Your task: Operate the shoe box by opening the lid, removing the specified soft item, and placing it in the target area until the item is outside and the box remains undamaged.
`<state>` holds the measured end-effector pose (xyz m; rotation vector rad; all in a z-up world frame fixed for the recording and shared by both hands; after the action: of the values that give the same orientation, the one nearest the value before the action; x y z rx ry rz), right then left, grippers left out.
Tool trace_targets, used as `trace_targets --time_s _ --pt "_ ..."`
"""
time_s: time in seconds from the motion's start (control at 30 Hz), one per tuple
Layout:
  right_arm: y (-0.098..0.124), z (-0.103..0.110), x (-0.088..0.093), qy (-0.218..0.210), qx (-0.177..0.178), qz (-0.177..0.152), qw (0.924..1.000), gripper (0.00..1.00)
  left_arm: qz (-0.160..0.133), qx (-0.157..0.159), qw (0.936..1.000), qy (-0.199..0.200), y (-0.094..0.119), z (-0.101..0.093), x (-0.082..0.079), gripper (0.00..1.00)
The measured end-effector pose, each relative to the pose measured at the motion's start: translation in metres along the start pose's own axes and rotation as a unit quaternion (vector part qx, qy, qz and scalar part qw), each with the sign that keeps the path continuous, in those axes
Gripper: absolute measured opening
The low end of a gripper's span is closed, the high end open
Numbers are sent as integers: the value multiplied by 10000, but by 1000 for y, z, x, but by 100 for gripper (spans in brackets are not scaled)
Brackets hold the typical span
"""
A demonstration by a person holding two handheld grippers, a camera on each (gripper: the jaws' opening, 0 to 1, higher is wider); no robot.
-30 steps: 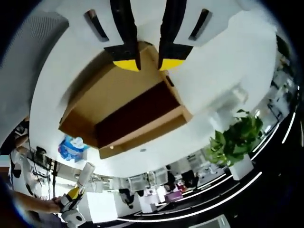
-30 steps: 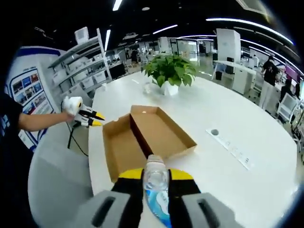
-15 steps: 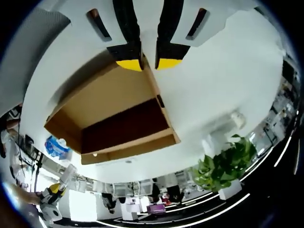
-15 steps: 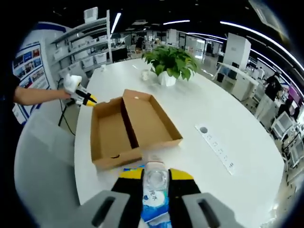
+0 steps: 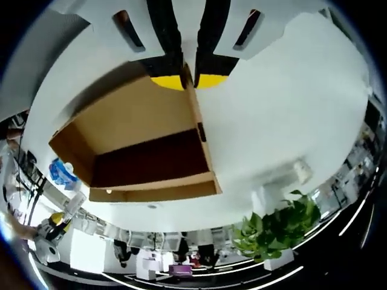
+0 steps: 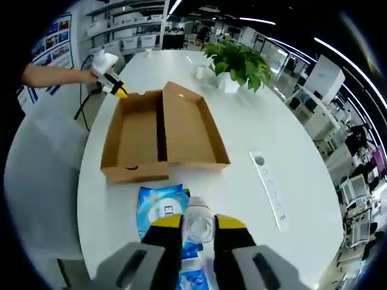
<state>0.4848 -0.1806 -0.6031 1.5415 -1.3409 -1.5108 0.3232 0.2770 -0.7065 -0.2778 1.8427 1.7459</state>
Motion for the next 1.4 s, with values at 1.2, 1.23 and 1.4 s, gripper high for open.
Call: trace_targets --time_s 1.2,1.23,1.4 --pt "-66 -30 9 876 -172 1093 9900 15 -38 -260 9962 827 -1 -6 2 1" --pt "-68 -30 10 881 -204 1128 9895 15 -36 -269 9963 816 -1 -7 2 1" --pt "-74 -30 14 1008 -257 1281 9863 15 -41 -252 9961 843 0 -7 2 1"
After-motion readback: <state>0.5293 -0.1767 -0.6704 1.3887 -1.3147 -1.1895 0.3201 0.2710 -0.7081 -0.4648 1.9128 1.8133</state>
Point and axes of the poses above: the point that each gripper's makers call its tool centre point, and the gripper's own axes: y roughly backward along the fingers, z roughly to its left, x roughly out of its underside, the point moved 9 cm from there along y, roughly backward along the fingers, and after that the axes turned 9 degrees about z, right-handed, at the moved point
